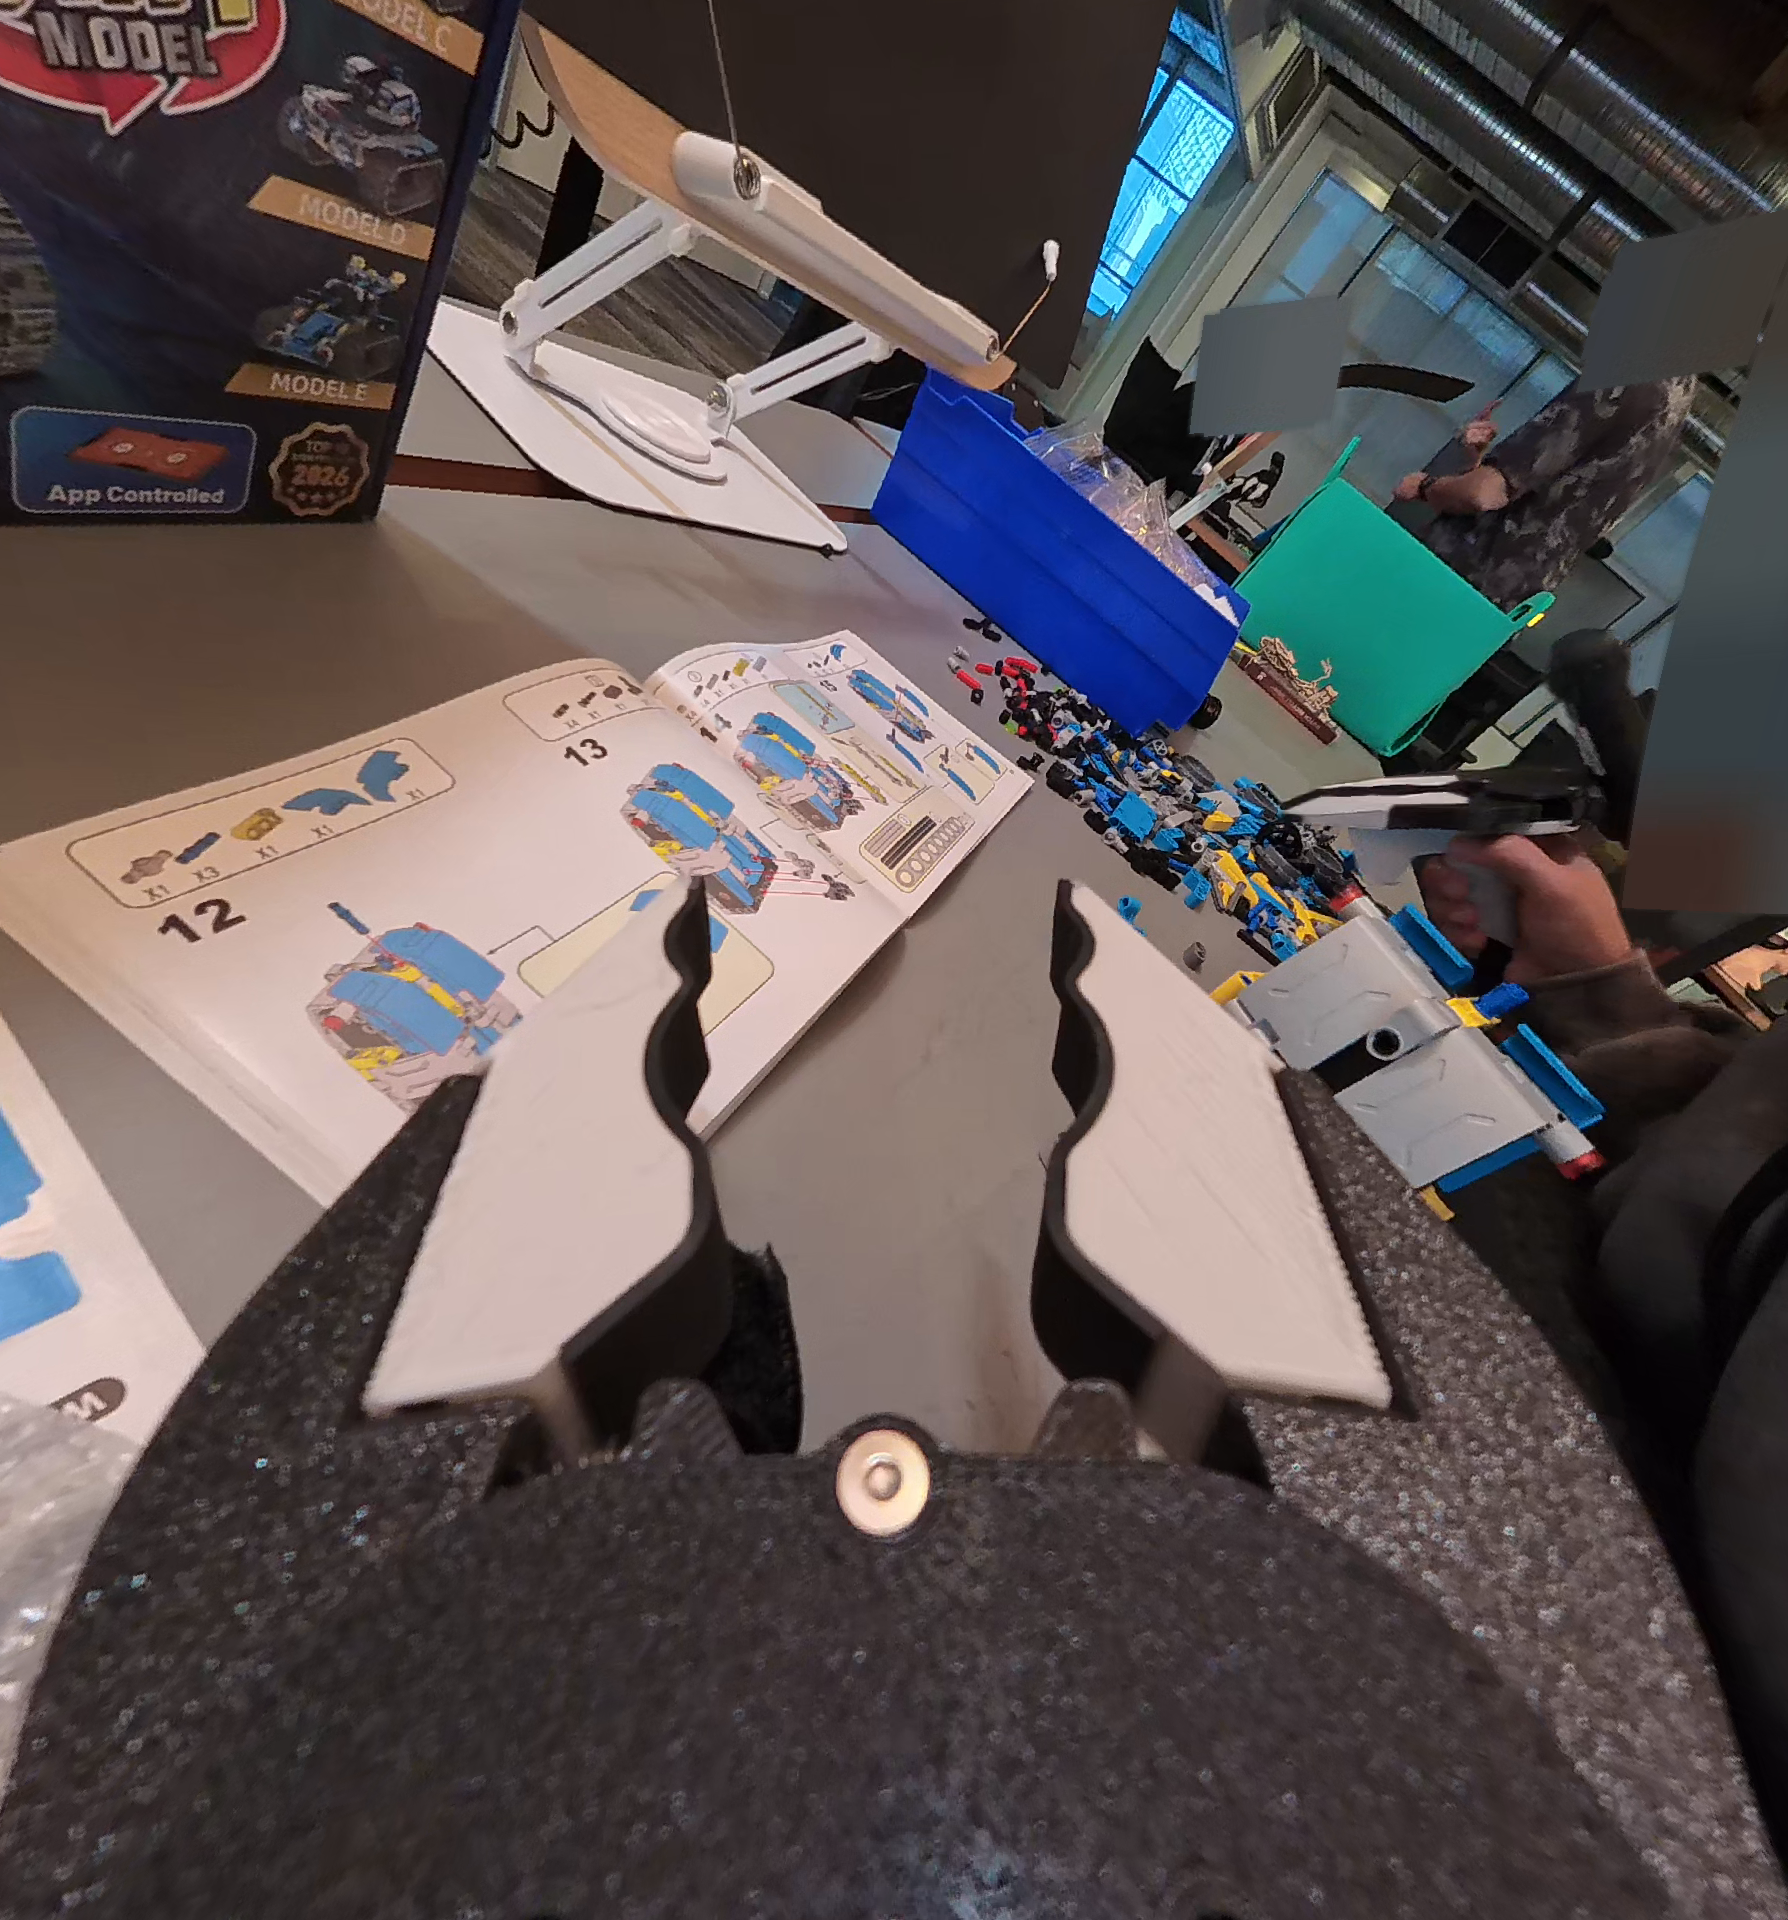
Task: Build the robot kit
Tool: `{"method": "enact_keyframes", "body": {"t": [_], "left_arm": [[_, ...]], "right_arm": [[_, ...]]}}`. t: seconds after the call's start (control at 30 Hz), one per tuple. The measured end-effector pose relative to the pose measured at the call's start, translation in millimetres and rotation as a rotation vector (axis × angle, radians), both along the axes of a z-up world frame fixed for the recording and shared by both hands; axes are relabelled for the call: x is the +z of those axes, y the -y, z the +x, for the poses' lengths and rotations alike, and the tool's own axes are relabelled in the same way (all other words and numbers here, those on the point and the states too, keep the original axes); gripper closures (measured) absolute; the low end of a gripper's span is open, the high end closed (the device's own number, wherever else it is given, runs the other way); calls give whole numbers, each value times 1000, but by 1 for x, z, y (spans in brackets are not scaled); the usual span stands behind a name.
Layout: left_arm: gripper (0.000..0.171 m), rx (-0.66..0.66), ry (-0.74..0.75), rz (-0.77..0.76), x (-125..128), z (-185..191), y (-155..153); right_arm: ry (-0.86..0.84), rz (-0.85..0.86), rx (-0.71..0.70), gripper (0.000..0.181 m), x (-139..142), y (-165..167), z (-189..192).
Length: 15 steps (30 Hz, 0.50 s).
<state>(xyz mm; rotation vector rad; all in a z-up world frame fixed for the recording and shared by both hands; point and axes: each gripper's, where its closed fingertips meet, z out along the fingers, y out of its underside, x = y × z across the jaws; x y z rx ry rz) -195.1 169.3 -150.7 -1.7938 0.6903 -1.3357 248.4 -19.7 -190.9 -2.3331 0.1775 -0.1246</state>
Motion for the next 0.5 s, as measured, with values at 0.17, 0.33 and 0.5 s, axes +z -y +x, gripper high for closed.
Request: {"method": "enact_keyframes", "body": {"t": [0.17,0.33,0.5], "left_arm": [[106,0,2,3,0,0,0],[106,-5,0,-1,0,0,0],[106,-8,2,1,0,0,1]], "right_arm": [[1,-112,-24,165,-26,-1,9],[9,-157,-28,165,-31,4,15],[-23,-178,-12,167,-31,2,14]]}}
